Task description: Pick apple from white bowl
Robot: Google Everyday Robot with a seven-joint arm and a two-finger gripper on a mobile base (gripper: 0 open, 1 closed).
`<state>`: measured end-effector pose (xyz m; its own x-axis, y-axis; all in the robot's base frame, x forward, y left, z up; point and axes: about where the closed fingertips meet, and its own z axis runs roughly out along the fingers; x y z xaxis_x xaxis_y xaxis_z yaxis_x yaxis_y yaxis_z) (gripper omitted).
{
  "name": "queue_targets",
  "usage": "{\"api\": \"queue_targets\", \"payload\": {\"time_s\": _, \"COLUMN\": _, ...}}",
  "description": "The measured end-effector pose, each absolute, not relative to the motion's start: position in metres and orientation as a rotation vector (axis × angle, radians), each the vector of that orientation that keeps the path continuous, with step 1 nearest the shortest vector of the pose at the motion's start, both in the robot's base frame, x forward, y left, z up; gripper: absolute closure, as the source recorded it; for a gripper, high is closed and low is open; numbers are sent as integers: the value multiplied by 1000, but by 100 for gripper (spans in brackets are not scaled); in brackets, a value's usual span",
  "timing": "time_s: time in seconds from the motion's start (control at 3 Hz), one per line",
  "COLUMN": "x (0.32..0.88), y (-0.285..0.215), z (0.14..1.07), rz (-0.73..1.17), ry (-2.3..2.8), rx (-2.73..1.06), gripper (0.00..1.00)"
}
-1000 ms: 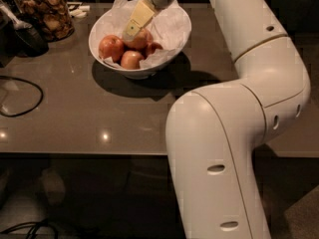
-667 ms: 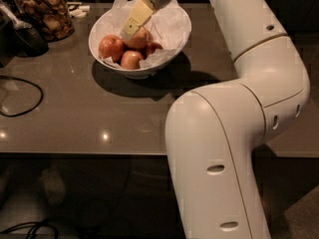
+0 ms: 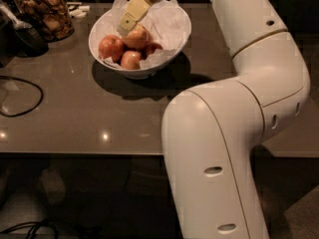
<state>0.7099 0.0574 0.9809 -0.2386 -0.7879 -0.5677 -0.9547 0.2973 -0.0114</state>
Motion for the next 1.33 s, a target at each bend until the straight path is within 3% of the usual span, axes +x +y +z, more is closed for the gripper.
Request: {"api": "queue_targets", "payload": {"time_s": 1.33, "x": 716, "y": 38, "z": 956, "rz": 502, "ry": 2195, "rx": -1460, "gripper": 7}}
